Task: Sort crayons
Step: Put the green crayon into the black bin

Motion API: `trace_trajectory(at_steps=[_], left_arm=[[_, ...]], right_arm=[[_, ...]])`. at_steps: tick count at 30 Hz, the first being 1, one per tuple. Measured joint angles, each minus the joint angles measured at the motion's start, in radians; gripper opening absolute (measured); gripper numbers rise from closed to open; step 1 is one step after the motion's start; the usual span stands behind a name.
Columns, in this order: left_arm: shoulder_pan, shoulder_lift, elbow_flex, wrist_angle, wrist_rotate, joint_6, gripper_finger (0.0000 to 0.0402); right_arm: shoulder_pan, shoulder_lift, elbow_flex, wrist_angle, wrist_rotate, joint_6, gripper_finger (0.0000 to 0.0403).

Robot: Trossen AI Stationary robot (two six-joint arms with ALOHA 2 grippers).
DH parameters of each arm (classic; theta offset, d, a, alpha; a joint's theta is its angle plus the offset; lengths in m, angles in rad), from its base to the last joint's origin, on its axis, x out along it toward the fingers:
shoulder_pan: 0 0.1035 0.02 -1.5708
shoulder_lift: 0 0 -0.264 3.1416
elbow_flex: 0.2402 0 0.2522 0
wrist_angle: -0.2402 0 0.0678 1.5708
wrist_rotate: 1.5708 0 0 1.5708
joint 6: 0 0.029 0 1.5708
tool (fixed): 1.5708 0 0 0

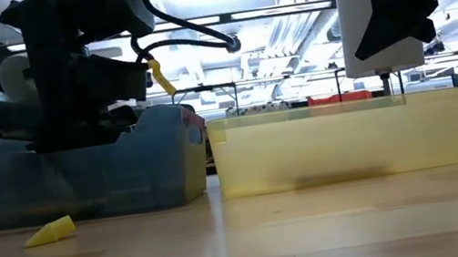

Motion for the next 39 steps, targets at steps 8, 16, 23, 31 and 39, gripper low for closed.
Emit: trace_trajectory(at_steps=[8,16,23,31,39], left_arm=[[0.007,-0.071,0.068,-0.113,-0.003,-0.003,0.0138],[-0.019,-0.282,0.186,-0.172,-0.020,-0.104,0.0162],[-0.145,-0.428,0.196,0.078,-0.100,-0.202,0.0163],[-0.215,-0.435,0.196,0.154,-0.192,-0.211,0.0163],[-0.320,-0.294,0.307,0.085,-0.158,0.020,0.0163]], right_arm=[[0.000,0.000,0.000,0.002,0.000,0.000,0.0000],[0.000,0.000,0.000,0.005,-0.012,0.000,0.0000],[0.000,0.000,0.000,0.017,-0.013,0.000,0.0000],[0.000,0.000,0.000,0.019,-0.019,0.000,0.0000],[0.000,0.000,0.000,0.022,-0.029,-0.003,0.0000]])
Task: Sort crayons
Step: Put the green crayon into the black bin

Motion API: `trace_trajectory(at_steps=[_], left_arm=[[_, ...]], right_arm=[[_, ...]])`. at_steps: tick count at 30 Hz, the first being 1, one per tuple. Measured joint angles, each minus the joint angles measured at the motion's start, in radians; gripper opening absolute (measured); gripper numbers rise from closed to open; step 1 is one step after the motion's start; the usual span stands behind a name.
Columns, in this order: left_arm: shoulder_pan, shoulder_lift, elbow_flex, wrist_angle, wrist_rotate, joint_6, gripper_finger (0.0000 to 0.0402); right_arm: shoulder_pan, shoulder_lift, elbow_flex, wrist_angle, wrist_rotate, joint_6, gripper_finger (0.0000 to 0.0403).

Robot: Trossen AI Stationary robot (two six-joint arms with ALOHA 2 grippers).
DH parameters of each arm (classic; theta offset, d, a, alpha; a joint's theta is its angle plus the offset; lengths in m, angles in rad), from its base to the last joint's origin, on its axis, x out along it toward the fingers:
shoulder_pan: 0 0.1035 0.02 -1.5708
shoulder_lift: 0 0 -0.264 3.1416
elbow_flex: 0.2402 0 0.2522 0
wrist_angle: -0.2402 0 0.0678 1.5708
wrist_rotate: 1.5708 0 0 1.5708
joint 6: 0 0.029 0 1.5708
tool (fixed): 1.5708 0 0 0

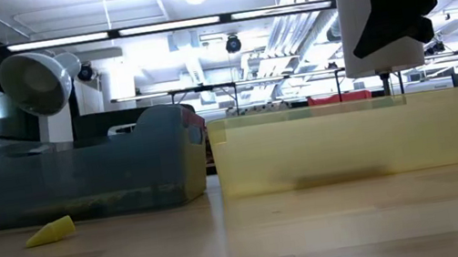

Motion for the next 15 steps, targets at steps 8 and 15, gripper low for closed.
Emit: trace_trajectory(at_steps=[8,15], left_arm=[[-0.089,0.304,0.248,-0.140,0.100,0.059,0.0163],[-0.100,0.397,0.277,-0.097,0.153,-0.105,0.0163]], right_arm=[[0.000,0.000,0.000,-0.008,-0.050,-0.078,0.0000],[0.000,0.000,0.000,-0.013,-0.087,-0.133,0.0000]])
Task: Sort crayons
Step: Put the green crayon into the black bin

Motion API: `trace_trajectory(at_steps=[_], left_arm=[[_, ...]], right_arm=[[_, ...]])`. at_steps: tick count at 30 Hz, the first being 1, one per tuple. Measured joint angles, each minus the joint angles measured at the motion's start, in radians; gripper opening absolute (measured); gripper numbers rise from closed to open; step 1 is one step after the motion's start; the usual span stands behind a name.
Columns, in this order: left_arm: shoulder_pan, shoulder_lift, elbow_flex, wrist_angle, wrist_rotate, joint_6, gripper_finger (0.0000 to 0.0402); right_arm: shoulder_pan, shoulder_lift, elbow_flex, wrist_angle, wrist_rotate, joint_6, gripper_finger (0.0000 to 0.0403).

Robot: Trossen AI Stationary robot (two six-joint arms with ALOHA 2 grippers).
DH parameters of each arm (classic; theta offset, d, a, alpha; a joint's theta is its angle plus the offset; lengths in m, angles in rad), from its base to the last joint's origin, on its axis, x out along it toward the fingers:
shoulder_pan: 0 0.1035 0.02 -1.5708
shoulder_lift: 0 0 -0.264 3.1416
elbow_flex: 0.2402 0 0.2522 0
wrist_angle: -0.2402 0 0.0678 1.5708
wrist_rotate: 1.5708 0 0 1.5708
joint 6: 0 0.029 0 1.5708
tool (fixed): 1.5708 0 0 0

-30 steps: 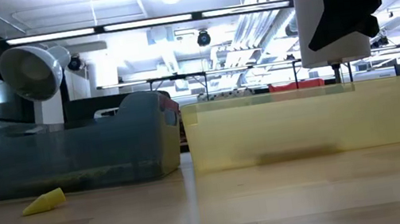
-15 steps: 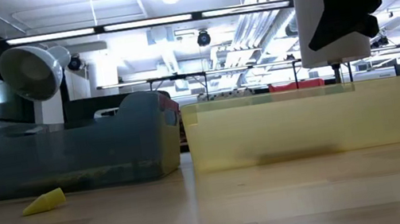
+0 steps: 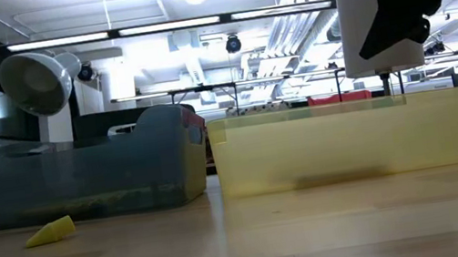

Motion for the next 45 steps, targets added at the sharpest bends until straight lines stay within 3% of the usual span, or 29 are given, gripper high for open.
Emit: trace_trajectory(at_steps=[4,17,30,33,38,45], left_arm=[[-0.005,0.056,-0.005,-0.100,0.007,-0.077,0.0163],[-0.122,0.245,-0.006,-0.125,0.030,-0.129,0.0163],[-0.084,0.334,-0.002,-0.139,0.080,-0.142,0.0162],[-0.080,0.334,-0.002,-0.139,0.082,-0.113,0.0137],[-0.063,0.334,-0.003,-0.136,0.081,-0.121,0.0019],[-0.015,0.314,-0.008,-0.113,0.059,-0.122,0.0002]], right_arm=[[0.000,0.000,0.000,-0.007,-0.001,-0.006,0.0000],[0.000,0.000,0.000,-0.014,-0.001,-0.006,0.0000],[0.000,0.000,0.000,-0.014,-0.001,-0.006,0.0000],[0.000,0.000,0.000,-0.014,-0.001,-0.006,0.0000],[0.000,0.000,0.000,-0.014,-0.001,-0.006,0.0000],[0.000,0.000,0.000,-0.014,-0.001,-0.006,0.0000]])
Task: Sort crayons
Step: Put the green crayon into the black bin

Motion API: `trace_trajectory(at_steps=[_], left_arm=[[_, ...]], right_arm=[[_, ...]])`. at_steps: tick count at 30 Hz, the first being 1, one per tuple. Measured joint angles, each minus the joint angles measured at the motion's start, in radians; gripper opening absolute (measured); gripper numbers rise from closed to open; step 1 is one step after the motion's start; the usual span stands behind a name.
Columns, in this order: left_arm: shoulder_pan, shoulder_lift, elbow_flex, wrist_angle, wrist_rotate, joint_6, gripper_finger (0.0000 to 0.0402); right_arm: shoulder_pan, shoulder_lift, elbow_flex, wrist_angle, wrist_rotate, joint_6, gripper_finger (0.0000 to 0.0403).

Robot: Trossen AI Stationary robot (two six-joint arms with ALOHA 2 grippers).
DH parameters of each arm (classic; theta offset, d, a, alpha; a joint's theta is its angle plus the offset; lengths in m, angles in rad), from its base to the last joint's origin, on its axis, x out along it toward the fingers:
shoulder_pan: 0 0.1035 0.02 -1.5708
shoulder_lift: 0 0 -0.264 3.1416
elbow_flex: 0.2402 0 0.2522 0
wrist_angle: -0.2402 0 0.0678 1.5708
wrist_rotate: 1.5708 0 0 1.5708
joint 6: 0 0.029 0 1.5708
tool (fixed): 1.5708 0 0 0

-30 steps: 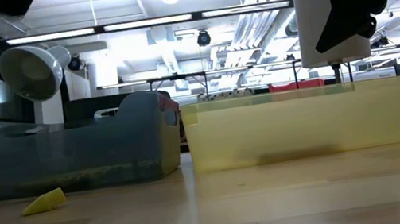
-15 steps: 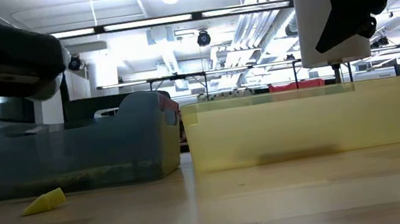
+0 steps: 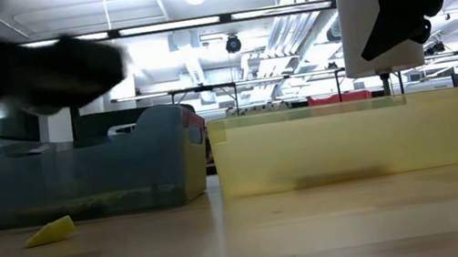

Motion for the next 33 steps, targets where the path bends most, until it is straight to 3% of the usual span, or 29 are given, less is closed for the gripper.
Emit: trace_trajectory(at_steps=[8,21,27,33], left_arm=[[0.085,-0.157,-0.023,-0.007,-0.097,0.059,0.0001],[0.301,-0.741,-0.224,0.010,-0.429,-0.044,0.0000],[0.306,-0.897,-0.349,0.060,-0.437,-0.112,0.0000],[0.287,-0.919,-0.448,0.177,-0.398,-0.089,0.0000]], right_arm=[[0.000,0.000,0.000,-0.002,0.000,0.000,0.0000],[0.000,0.000,0.000,-0.003,0.000,0.010,0.0000],[0.000,0.000,0.000,-0.003,0.000,0.033,0.0000],[0.000,0.000,0.000,-0.003,0.000,0.087,0.0000]])
